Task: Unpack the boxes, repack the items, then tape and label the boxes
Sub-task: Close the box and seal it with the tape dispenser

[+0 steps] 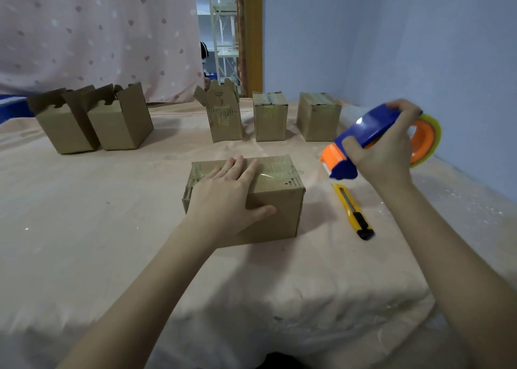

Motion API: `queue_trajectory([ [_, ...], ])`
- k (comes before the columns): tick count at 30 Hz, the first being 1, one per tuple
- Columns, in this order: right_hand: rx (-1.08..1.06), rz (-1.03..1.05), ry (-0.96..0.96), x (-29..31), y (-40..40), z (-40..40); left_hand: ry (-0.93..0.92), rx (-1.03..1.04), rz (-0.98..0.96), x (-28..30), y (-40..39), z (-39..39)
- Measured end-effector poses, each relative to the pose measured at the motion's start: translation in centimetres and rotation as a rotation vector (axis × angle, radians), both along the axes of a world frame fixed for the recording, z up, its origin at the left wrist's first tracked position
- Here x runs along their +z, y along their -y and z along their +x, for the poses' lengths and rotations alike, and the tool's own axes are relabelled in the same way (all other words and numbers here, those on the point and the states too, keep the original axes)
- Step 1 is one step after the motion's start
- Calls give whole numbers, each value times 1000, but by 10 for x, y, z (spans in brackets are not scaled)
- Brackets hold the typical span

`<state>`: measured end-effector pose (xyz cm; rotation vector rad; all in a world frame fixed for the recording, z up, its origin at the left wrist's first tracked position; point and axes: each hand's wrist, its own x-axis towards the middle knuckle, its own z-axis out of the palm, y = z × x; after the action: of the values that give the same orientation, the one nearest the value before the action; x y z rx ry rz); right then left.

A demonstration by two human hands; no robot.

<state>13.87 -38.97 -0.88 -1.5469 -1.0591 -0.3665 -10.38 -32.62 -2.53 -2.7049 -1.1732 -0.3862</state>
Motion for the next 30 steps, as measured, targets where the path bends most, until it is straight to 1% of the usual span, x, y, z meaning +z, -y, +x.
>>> queue_trajectory([
  [3, 0, -29, -83, -26, -5, -7, -6, -10, -16, 3, -1, 1],
  [7, 12, -90, -95, -39, -18, -11, -28, -17, -39, 6, 0, 2],
  [10, 19, -162, -61, -40, -27, -18, -39, -1, -47, 10, 0, 5],
  [13, 20, -205, -40, -40, -33, -28, -38, -23, -4, 16, 5, 18],
  [17, -4, -263, 10, -35, -38, -31, 32, -63, 34, 7, 10, 36],
  [19, 9, -288, 51, -33, -41, -33, -5, -76, 52, 2, 7, 36],
  [23, 16, -312, 86, -29, -47, -36, -72, -73, 25, 1, 2, 36],
  [27, -36, -359, 72, -28, -49, -37, -107, -75, 38, 0, -1, 37],
  [30, -60, -436, 113, -25, -51, -40, -115, -99, 42, 2, -3, 34],
])
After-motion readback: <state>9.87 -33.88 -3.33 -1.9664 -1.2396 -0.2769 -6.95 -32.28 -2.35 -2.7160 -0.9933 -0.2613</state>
